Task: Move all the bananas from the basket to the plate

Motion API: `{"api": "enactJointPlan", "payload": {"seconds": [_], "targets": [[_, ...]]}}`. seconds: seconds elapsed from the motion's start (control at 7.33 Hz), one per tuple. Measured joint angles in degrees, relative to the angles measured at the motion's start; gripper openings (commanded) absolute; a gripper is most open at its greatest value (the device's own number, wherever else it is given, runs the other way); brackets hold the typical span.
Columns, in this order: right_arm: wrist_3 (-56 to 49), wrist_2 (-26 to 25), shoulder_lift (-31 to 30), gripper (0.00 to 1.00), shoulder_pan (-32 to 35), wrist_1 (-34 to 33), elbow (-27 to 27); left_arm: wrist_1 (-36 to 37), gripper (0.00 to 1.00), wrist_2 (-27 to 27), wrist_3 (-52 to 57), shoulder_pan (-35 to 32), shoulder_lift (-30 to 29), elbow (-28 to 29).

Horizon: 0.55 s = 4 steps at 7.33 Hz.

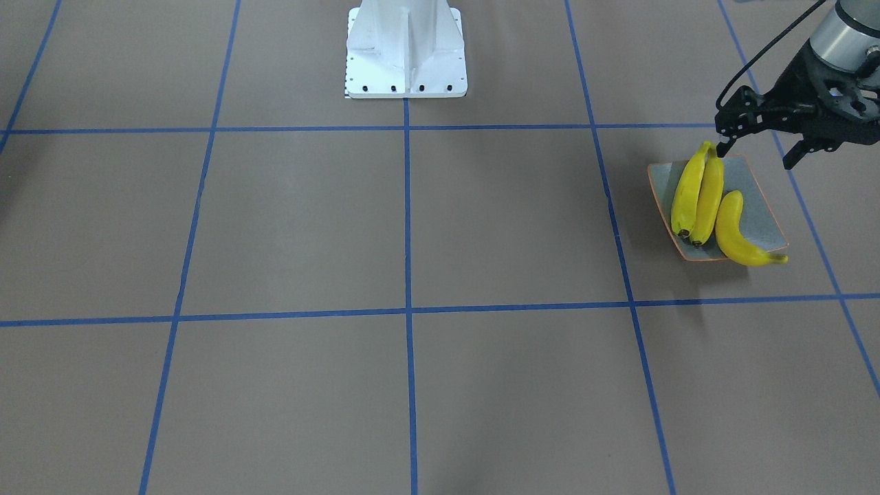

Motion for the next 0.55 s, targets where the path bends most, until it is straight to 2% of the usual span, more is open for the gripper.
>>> {"api": "enactJointPlan", "payload": {"seconds": [0.27, 0.55], "targets": [[2.20, 6.63, 4.30, 0.00, 0.09, -8.34, 2.09, -0.24, 0.99, -0.06, -4.83, 0.33, -1.91, 0.67], [10.06, 13.69, 6.02, 0.00, -3.24, -9.90, 5.94, -0.27, 0.99, -0.09, -15.12, 1.57, -8.55, 2.82]]}}
